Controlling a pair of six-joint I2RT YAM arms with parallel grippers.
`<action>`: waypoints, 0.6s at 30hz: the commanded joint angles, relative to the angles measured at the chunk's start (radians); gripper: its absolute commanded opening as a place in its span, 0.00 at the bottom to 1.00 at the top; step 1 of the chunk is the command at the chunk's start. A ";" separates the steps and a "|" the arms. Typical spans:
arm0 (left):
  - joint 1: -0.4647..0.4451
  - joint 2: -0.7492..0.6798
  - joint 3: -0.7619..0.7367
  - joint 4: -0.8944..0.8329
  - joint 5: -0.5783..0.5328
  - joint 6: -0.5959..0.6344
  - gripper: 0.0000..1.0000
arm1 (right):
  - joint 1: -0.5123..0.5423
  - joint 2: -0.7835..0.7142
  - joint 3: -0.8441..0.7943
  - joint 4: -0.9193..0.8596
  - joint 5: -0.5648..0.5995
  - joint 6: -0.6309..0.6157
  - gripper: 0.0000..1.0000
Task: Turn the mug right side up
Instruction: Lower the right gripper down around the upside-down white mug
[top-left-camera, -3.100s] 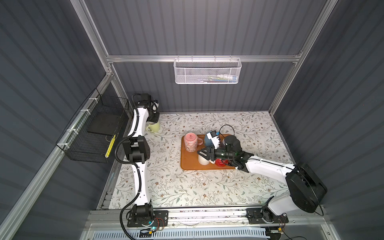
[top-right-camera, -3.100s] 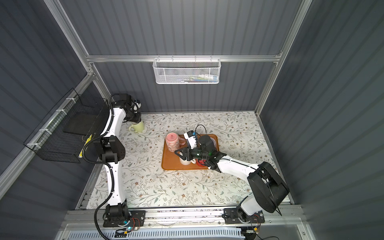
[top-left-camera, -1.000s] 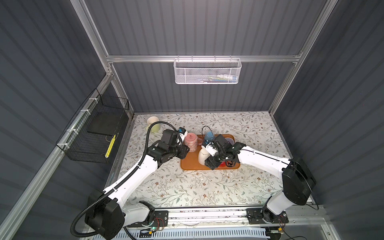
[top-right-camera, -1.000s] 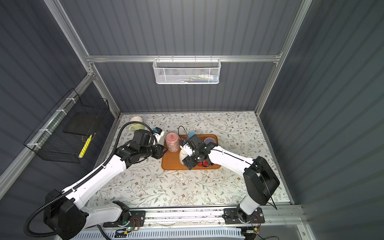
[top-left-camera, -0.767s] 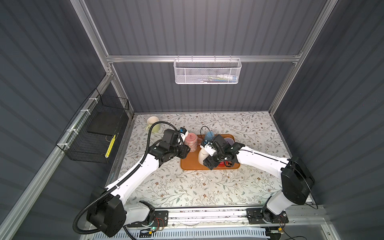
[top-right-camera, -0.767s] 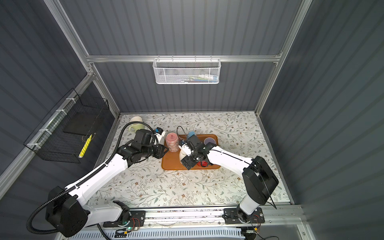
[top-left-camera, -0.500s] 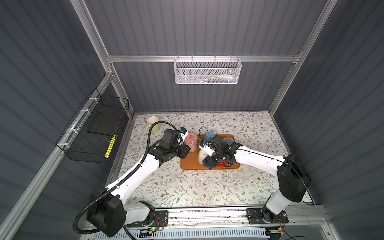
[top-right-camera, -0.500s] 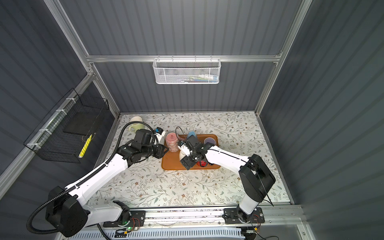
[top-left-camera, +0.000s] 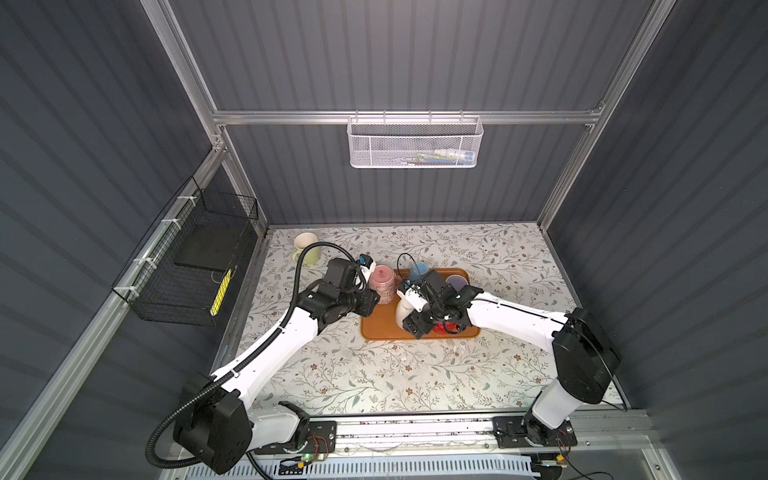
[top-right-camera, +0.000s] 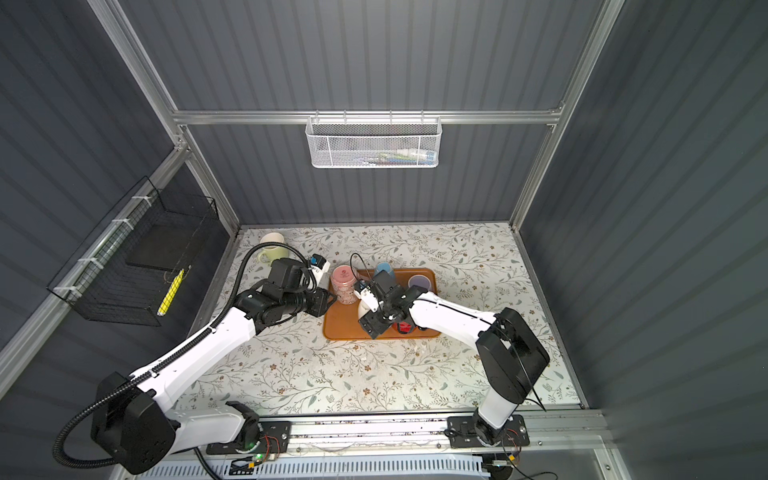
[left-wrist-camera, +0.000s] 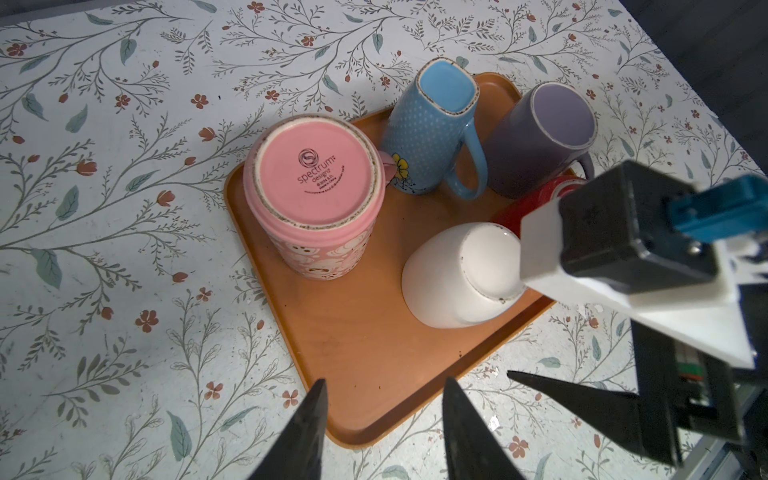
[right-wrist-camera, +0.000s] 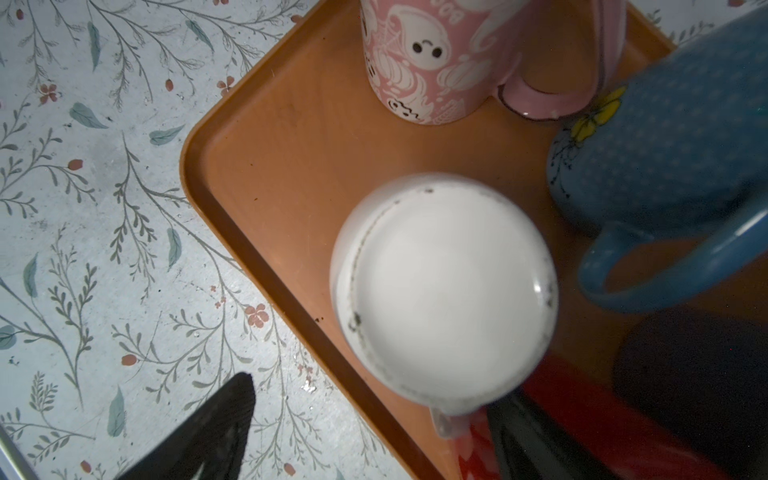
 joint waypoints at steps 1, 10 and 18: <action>-0.001 0.003 0.000 0.002 -0.002 -0.012 0.46 | 0.017 -0.004 -0.018 0.013 -0.013 0.031 0.88; -0.001 0.002 0.004 -0.007 0.001 -0.007 0.46 | 0.043 -0.017 -0.038 0.013 -0.008 0.078 0.87; -0.001 0.002 -0.005 0.002 0.010 -0.015 0.45 | 0.044 -0.026 -0.070 0.014 0.030 0.110 0.87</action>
